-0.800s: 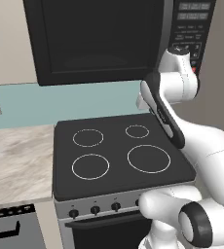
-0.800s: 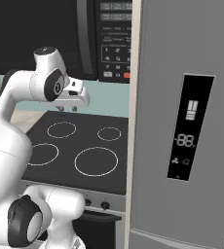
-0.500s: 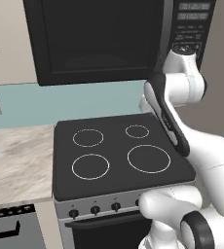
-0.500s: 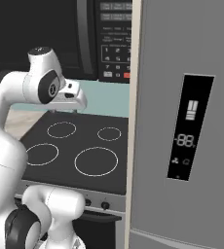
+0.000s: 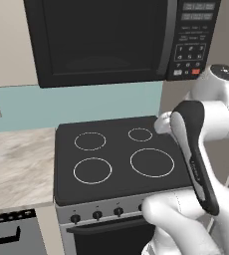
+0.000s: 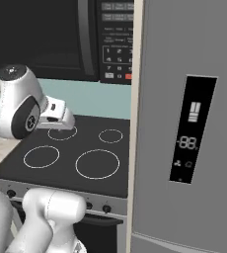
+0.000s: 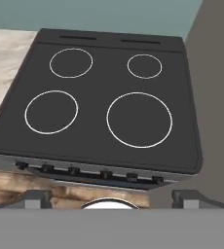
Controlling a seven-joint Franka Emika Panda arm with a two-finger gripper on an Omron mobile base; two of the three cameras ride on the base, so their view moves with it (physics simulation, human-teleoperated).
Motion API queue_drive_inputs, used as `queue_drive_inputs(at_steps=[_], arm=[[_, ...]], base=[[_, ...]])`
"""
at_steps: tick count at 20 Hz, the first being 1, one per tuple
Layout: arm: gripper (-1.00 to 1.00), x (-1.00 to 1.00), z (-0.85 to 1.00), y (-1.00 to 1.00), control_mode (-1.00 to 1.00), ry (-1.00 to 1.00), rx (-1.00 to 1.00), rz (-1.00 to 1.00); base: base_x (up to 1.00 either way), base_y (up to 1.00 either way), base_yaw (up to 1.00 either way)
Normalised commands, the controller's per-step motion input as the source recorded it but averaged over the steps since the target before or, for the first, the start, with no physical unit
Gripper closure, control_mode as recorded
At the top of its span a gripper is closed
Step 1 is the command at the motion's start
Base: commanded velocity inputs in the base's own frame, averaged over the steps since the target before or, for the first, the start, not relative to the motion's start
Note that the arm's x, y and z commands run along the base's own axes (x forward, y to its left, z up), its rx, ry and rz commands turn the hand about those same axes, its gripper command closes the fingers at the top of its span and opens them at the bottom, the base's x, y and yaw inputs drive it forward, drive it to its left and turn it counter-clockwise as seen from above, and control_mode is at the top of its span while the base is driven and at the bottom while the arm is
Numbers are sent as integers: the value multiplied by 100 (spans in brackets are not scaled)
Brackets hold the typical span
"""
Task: Navigate to the stand mixer.
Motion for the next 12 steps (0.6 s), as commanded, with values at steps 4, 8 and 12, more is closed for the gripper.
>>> queue_drive_inputs(at_steps=[4,8,12], arm=[[-100,-84,0,0,-100,-27,1,0],[-100,-47,0,0,-100,-16,0,-5],[-100,-51,2,-1,-100,-4,0,-6]], base=[[0,0,0],[0,0,0],[0,0,0]])
